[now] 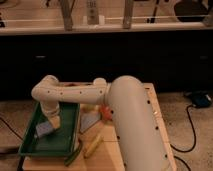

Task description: Wipe tray with sponge

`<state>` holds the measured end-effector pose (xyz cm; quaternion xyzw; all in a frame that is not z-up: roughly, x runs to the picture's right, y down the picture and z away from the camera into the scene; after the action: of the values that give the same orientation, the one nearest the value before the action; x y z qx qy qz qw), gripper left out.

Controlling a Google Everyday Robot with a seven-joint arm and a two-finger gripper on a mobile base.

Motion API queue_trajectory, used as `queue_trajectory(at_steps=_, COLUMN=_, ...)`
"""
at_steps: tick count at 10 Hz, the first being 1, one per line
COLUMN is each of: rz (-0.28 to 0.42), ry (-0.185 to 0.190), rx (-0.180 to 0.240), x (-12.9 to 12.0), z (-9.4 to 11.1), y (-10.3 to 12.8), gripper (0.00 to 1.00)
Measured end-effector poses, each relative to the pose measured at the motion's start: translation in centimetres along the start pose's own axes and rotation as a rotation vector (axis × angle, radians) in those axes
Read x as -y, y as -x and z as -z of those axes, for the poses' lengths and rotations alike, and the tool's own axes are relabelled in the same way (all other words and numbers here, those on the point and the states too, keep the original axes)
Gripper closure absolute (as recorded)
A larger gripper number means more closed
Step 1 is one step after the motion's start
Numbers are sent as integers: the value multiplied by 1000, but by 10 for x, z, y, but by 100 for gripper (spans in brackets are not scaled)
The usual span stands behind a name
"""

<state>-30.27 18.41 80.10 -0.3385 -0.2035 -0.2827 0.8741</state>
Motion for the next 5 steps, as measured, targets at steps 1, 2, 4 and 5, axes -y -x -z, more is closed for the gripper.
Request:
queue_trajectory(at_steps=1, rz=26, ry=12, rx=-2, x=-8, z=-4, y=5, gripper=97)
queue_trajectory(at_steps=2, rz=50, ry=17, rx=4, x=-21, z=-10, y=12, gripper=97)
queue_trajectory(at_steps=4, rz=65, ry=17, rx=10, x=-44, z=-14, y=15, gripper=97)
queue_trajectory(at_steps=5, rz=68, ry=18, rx=9, x=-58, z=-15, y=11, gripper=97)
